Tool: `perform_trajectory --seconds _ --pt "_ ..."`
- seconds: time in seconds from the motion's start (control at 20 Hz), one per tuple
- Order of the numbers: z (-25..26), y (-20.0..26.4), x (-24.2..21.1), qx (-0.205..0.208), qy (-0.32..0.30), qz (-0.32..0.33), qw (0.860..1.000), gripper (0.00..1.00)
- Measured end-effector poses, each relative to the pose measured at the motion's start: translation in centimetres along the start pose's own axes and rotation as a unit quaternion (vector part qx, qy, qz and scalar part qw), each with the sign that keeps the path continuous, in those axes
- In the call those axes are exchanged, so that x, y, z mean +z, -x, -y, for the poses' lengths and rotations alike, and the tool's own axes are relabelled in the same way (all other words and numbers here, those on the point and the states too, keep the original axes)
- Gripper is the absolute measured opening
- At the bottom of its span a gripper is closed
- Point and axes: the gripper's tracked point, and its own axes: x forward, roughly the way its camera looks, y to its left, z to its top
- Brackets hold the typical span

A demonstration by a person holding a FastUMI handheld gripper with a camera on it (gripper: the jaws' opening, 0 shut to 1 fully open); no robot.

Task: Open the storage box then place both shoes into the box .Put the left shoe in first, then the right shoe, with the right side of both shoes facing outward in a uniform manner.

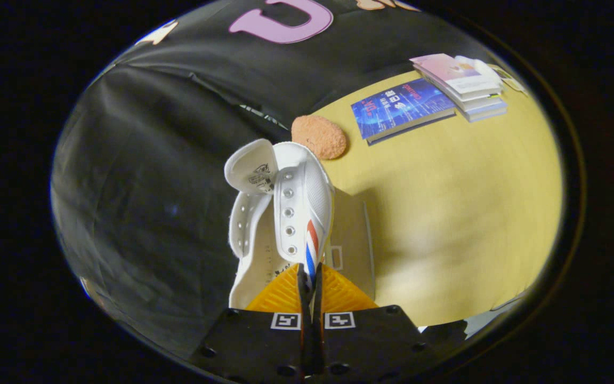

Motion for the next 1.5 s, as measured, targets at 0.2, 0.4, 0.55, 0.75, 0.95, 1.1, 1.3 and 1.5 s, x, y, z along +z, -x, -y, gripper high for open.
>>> perform_trajectory --seconds 0.2,0.4,0.55,0.75,0.95,1.1,1.3,1.5 --pt "-1.6 -2.4 -2.5 -0.026 0.021 -0.019 0.999 0.02" --pt "-0.8 -4.4 -4.1 -0.085 0.047 -0.021 0.995 0.02" --pt "0.4 -5.1 -4.3 -0.135 0.064 0.002 0.989 0.02" --pt "0.9 -5.9 -5.4 -0.167 0.063 -0.001 0.984 0.05" --pt "0.2 -6.2 -5.3 -0.163 0.041 0.012 0.986 0.10" --pt "-0.1 -6.0 -4.6 -0.156 0.028 0.025 0.987 0.13" --pt "0.2 -5.6 -4.3 -0.155 0.016 0.031 0.987 0.13" --pt "0.1 -5.2 -3.6 -0.144 0.007 0.040 0.989 0.13"
